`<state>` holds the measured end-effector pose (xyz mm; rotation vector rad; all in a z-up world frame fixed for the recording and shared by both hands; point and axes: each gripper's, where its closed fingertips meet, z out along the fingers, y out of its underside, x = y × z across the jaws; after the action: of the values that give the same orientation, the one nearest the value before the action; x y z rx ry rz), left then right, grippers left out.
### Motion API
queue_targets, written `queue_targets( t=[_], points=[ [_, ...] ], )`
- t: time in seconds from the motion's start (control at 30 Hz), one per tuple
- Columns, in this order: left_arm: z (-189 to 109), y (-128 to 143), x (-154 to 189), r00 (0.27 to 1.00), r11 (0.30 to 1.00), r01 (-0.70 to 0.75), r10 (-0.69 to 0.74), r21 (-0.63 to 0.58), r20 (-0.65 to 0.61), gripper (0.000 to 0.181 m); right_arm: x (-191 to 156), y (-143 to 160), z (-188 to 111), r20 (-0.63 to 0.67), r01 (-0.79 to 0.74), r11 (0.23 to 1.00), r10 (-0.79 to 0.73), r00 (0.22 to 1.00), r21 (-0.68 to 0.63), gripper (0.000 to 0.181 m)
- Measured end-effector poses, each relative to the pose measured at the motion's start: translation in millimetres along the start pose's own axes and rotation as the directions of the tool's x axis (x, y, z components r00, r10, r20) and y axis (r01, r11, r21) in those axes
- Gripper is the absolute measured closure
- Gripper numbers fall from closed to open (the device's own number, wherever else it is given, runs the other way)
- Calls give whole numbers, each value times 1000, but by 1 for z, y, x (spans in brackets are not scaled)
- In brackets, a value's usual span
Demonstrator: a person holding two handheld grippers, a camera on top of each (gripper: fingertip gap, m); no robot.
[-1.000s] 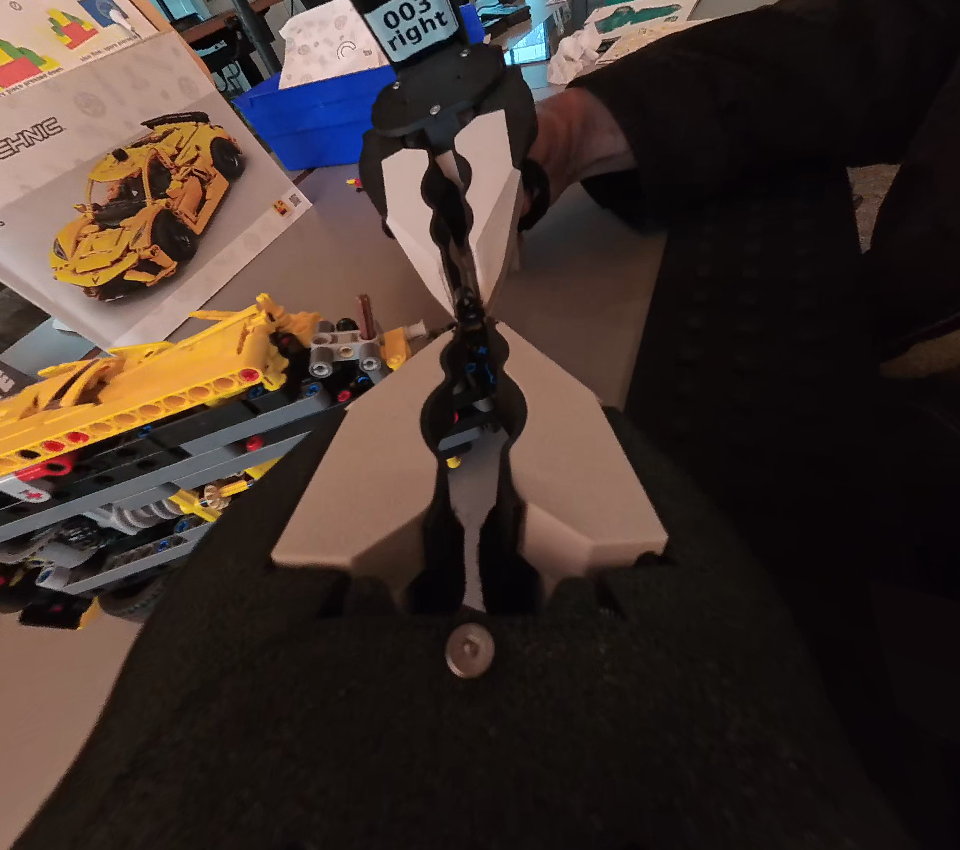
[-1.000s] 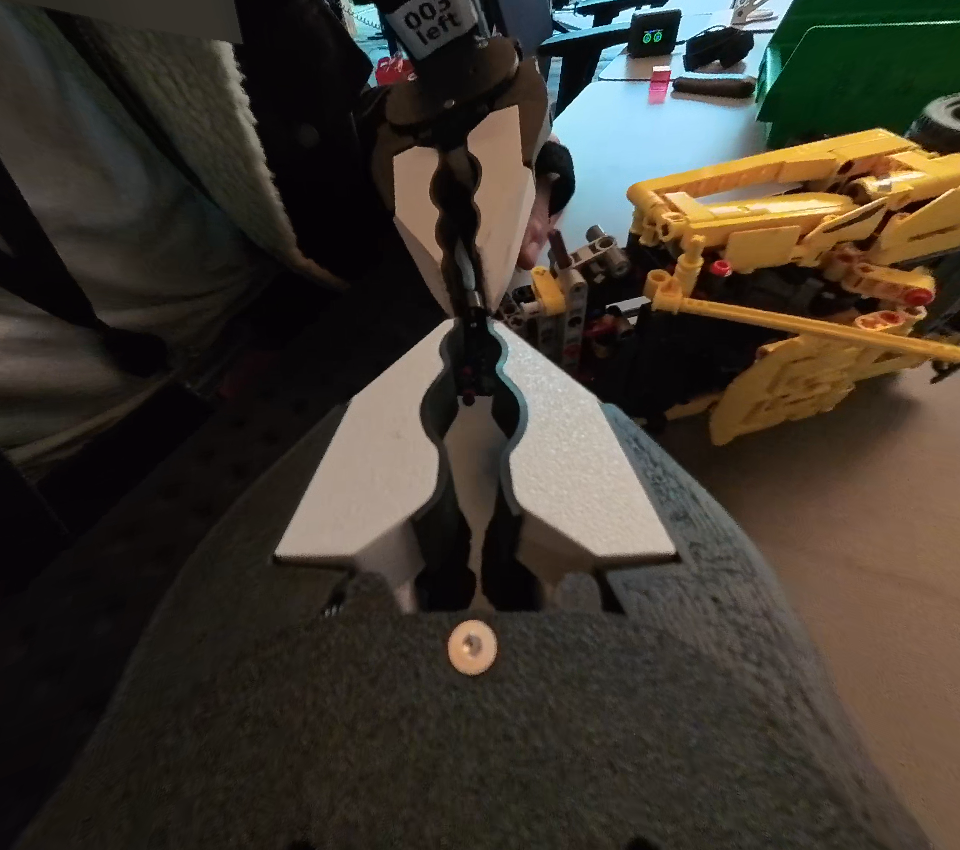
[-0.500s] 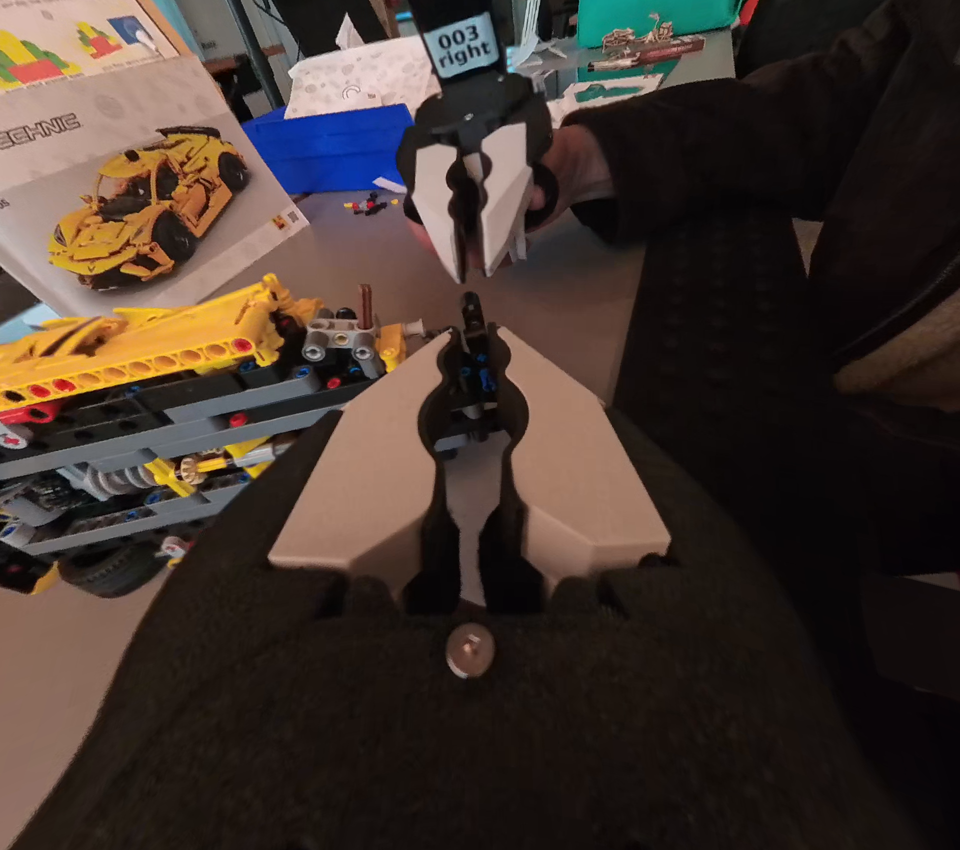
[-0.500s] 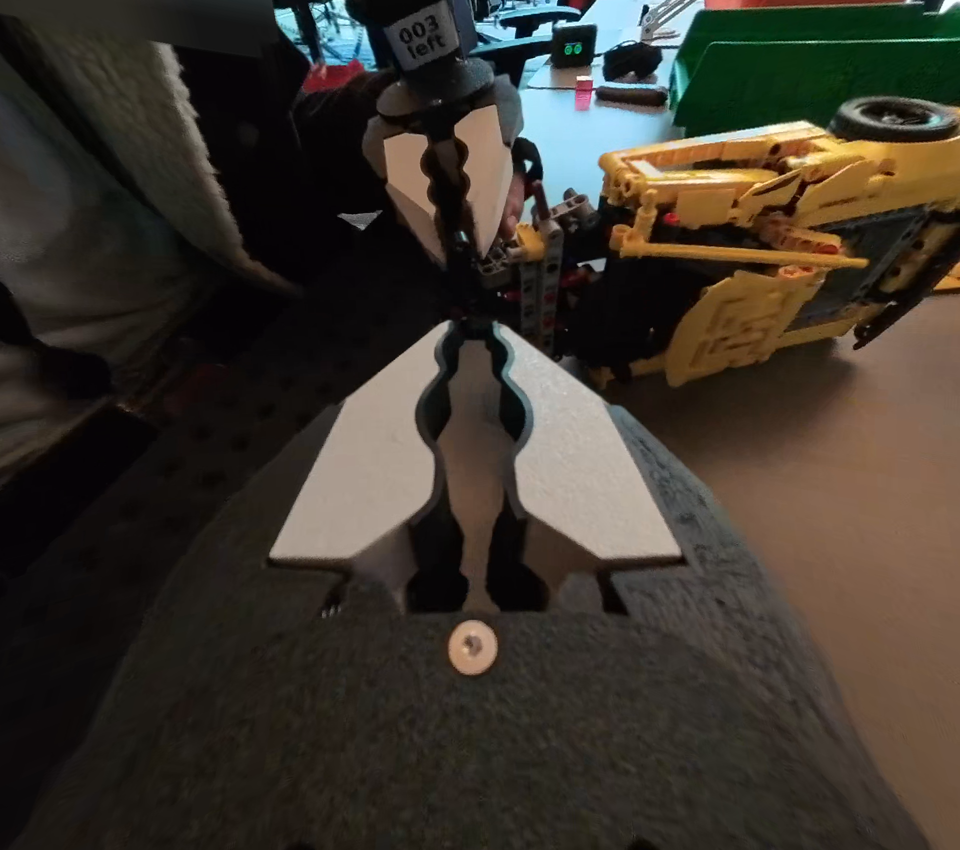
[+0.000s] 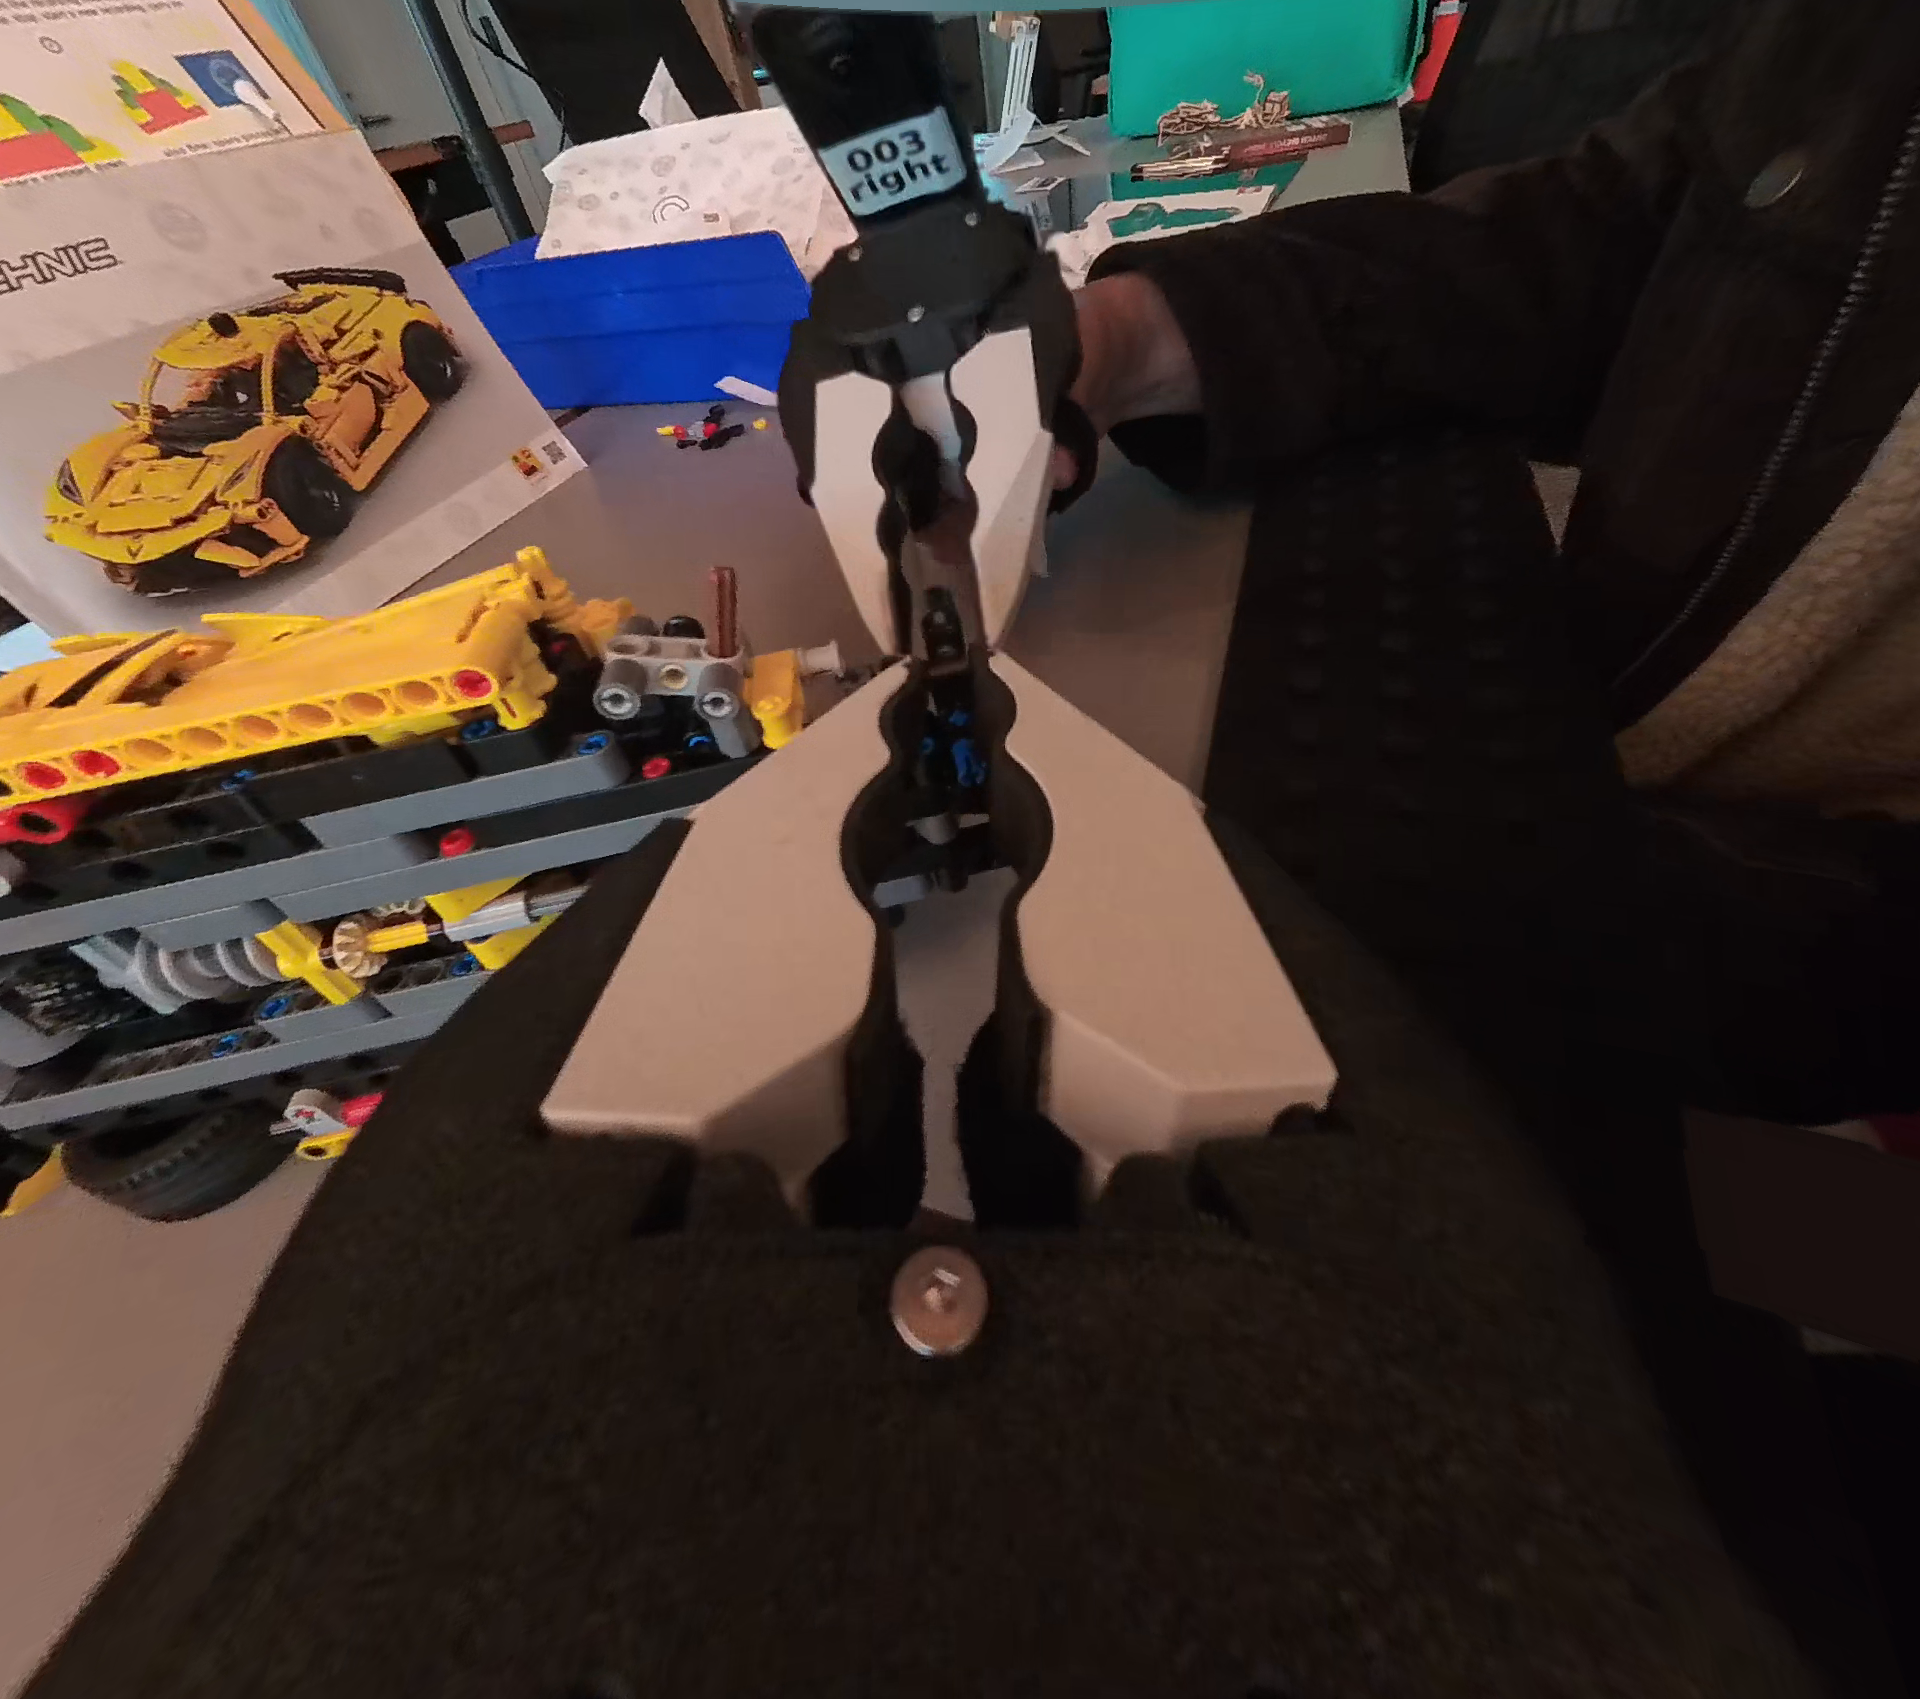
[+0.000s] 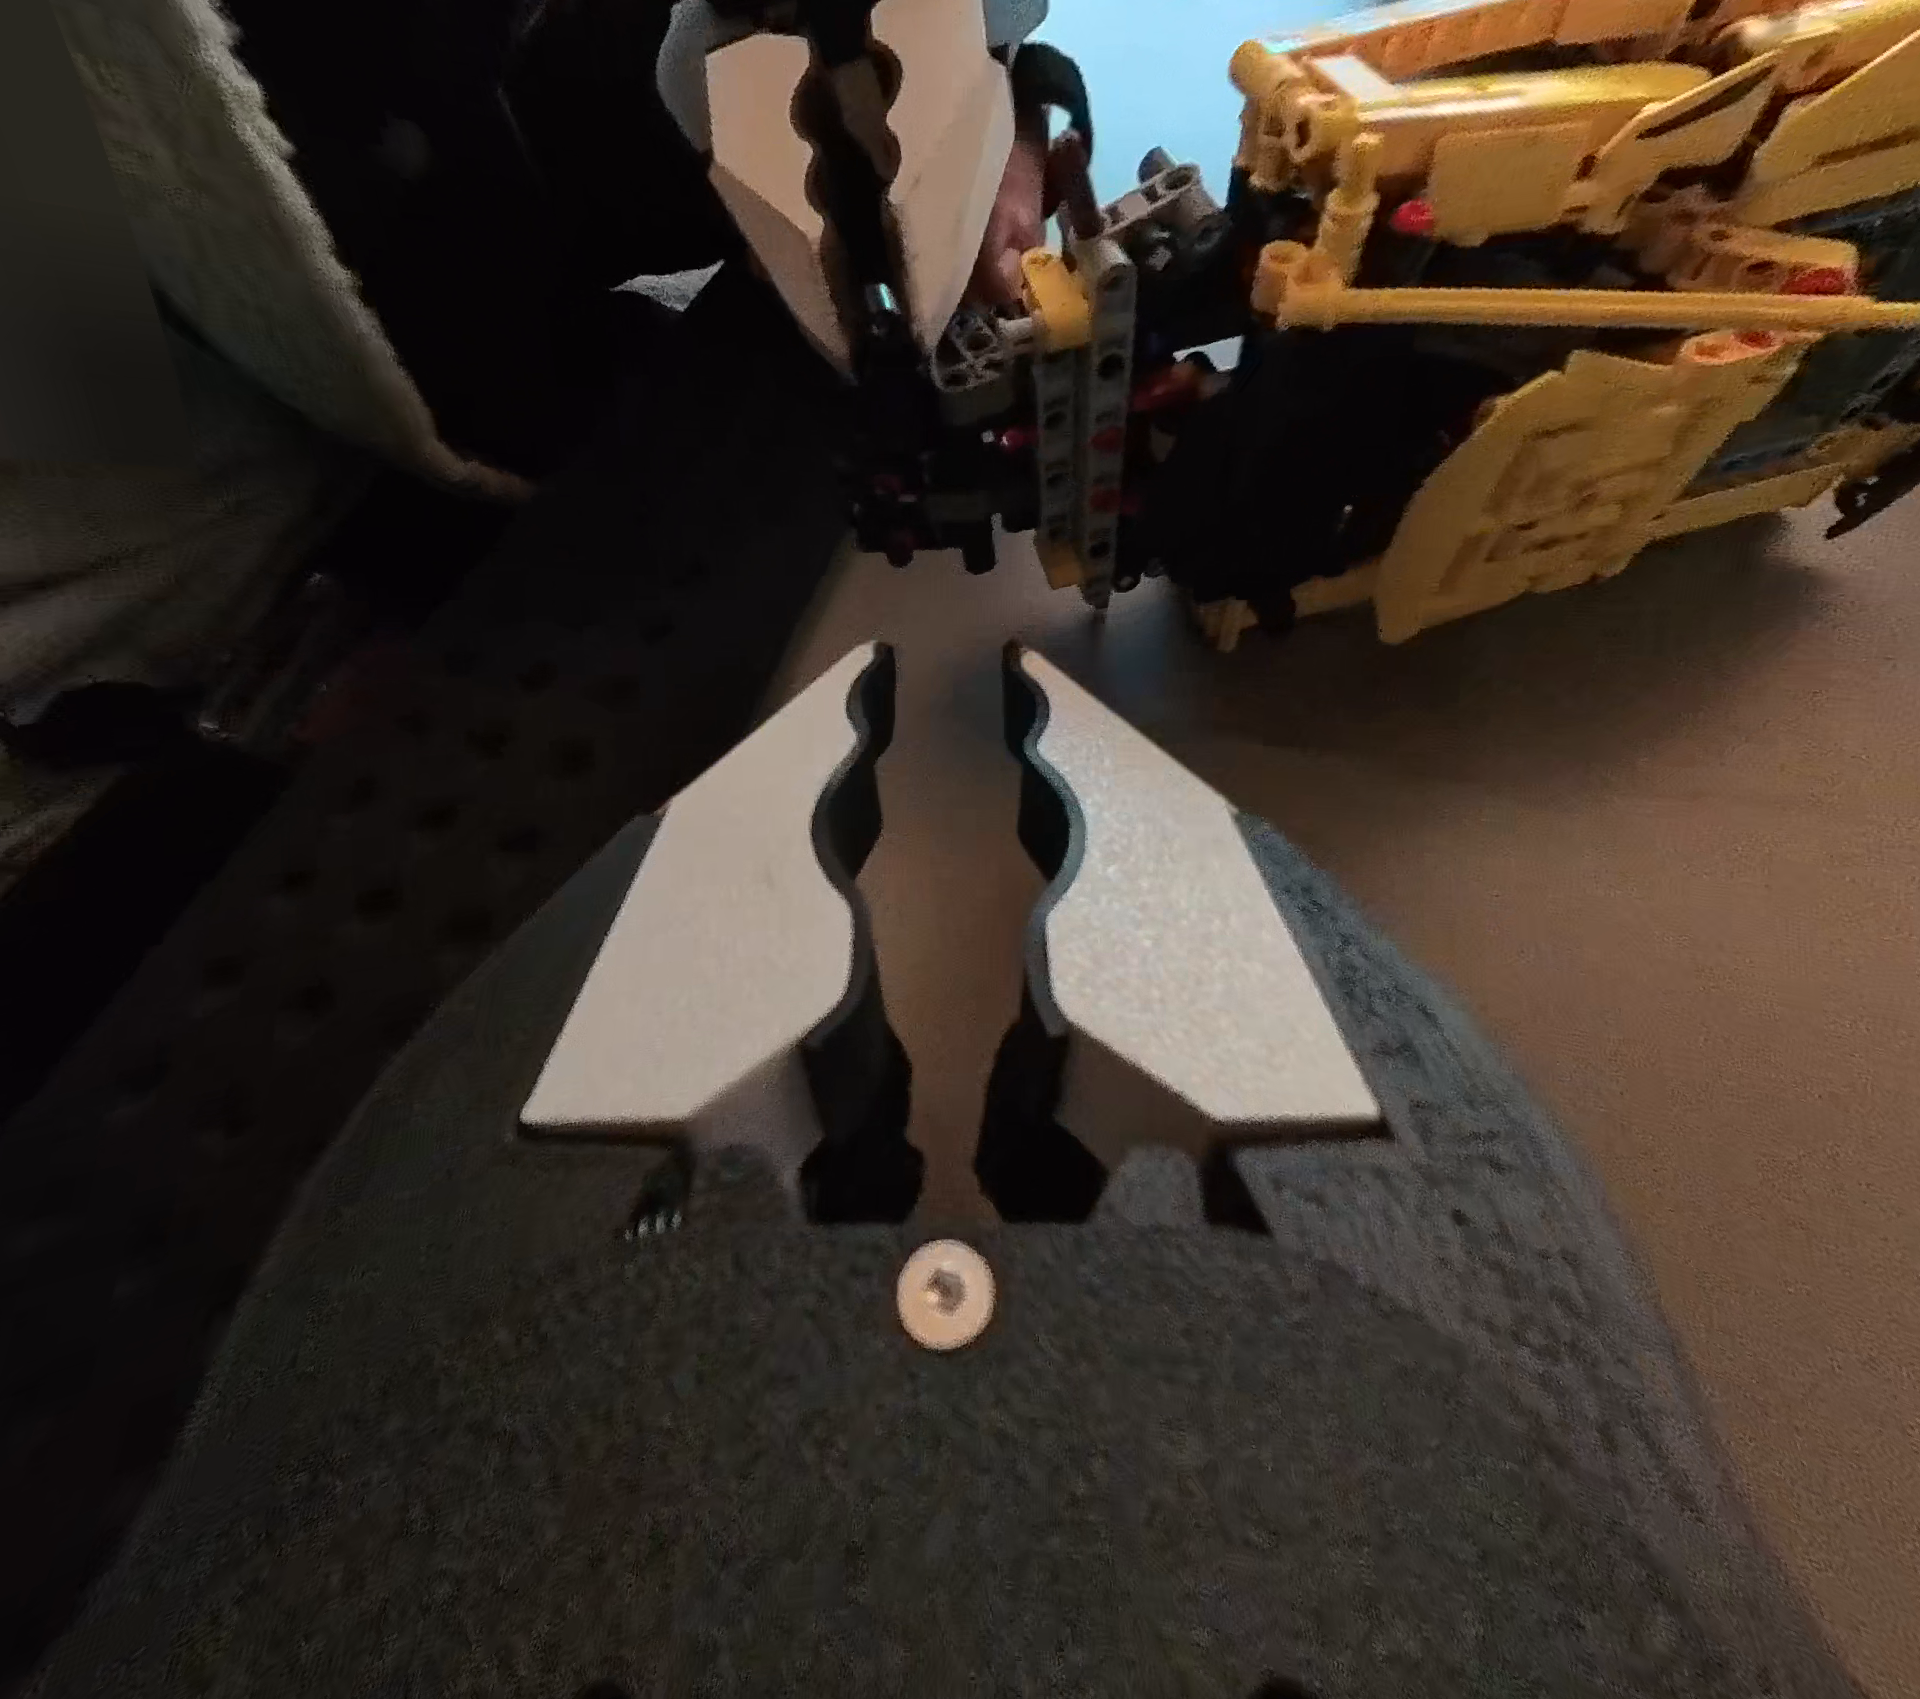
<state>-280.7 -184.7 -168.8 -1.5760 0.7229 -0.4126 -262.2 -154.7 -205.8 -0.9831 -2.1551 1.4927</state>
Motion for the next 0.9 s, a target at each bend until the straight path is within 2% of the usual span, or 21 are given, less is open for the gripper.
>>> queue_targets(
  t=[0.13,0.2,0.27,0.3,0.37,0.47,0.53,0.9],
  points=[
    [1,0,0,1000,1000,8,-8,3,-7,174,-5,-4,2,29,3,1000,-4,1000,13,161],
    [2,0,1,1000,1000,6,-6,4,-5,174,-10,-18,1,50,4,996,-9,999,87,160],
    [2,0,1,1000,1000,3,-3,3,-3,174,-17,-47,-3,43,87,964,-101,994,252,159],
    [3,0,1,1000,1000,3,-3,2,-3,174,-16,-56,-3,-4,161,941,-168,986,299,160],
    [3,0,1,1000,1000,2,-2,1,-3,174,-10,-56,5,-70,241,933,-231,970,268,164],
    [3,0,1,1000,1000,3,-3,0,-5,174,-11,-52,22,5,196,947,-204,979,253,156],
    [3,0,1,1000,1000,0,0,-2,-7,174,-11,-49,29,6,214,947,-222,975,239,161],
    [3,0,5,999,999,-37,37,0,-7,174,-13,-49,24,185,-28,965,-22,982,260,168]
  ],
)
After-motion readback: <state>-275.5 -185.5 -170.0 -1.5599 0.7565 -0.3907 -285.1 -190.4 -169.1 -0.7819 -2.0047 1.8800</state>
